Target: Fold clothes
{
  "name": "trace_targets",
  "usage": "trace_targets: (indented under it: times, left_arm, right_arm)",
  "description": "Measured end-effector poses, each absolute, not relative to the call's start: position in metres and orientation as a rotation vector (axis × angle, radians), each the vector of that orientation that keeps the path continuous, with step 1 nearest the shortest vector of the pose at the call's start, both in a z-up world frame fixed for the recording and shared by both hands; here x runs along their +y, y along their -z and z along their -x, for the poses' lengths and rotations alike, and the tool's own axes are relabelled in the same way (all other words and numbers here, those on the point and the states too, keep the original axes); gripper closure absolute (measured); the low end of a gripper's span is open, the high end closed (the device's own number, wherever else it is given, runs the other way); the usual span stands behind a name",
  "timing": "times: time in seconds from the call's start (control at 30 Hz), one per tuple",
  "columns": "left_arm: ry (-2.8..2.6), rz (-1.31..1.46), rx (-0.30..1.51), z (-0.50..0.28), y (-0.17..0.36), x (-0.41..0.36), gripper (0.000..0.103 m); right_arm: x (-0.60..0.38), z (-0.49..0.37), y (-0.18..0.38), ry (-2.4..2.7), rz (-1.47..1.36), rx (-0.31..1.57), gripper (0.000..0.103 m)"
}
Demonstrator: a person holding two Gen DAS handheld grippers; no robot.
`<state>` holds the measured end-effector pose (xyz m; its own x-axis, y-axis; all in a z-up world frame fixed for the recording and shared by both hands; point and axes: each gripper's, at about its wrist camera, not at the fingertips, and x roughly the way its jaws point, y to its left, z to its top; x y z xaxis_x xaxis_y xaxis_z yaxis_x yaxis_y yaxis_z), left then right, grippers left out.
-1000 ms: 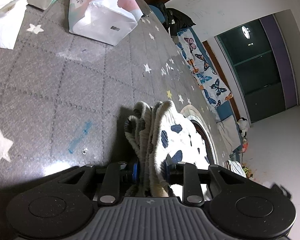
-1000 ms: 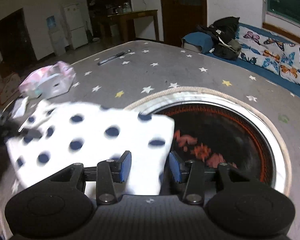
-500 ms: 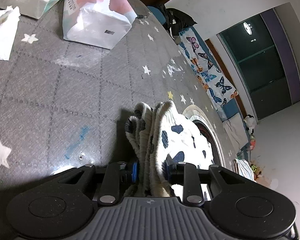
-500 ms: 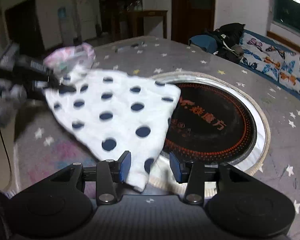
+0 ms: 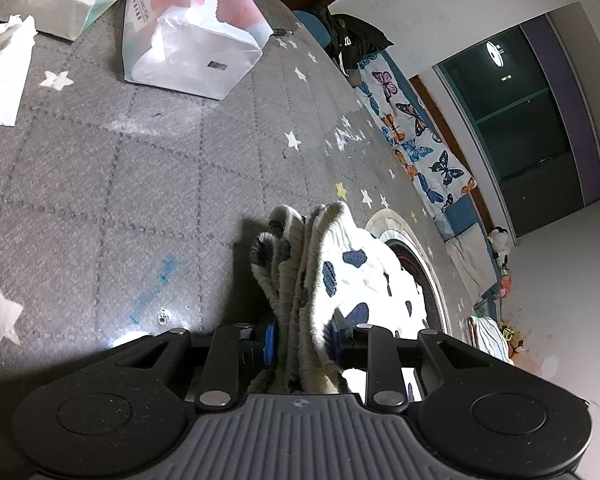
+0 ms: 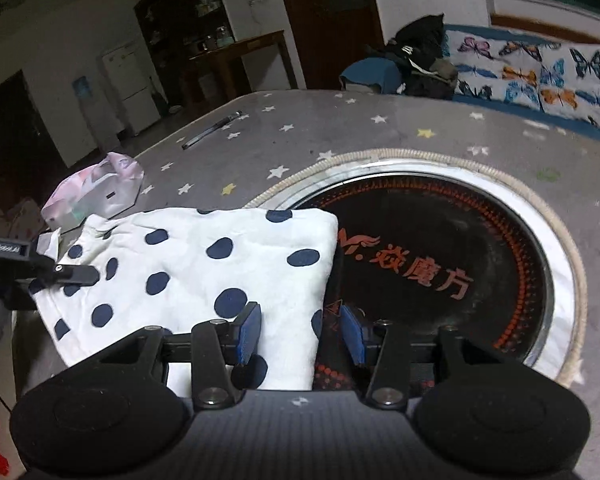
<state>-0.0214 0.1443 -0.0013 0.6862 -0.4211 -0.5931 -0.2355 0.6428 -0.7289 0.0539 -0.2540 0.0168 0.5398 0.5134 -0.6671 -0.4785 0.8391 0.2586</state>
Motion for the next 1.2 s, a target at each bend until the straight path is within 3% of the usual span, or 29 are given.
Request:
trace_targets:
  times: [0.13, 0.23, 0.3, 0.4, 0.73, 1.2]
  left_arm:
    - [0.128, 0.879, 0.835, 0.019, 0.0, 0.143, 0.075]
    - [0.134, 0.865, 0.831, 0.018, -0.003, 0.141, 0.075]
    - [0.141, 0.848, 0.822, 0.017, -0.008, 0.138, 0.076]
    - [0.161, 0.817, 0.805, 0.017, -0.018, 0.131, 0.077]
    - [0.31, 0.724, 0.813, -0.008, -0.049, 0.067, 0.077]
    - [0.572, 0.573, 0.901, -0.066, -0.061, -0.115, 0.077]
  right_arm:
    - [-0.253, -0.057, -0.009, -0.591, -0.1, 0.829, 0.061]
    - [-0.253, -0.057, -0.005, -0.596, -0.135, 0.839, 0.074]
    - [-0.253, -0.054, -0.005, -0.601, -0.154, 0.832, 0.089]
    - [-0.257, -0.046, -0.011, -0.601, -0.183, 0.798, 0.097]
    - [-0.312, -0.005, -0.042, -0.485, -0.255, 0.664, 0.099]
    - [-0.45, 0.036, -0.08, -0.148, -0.226, 0.549, 0.099]
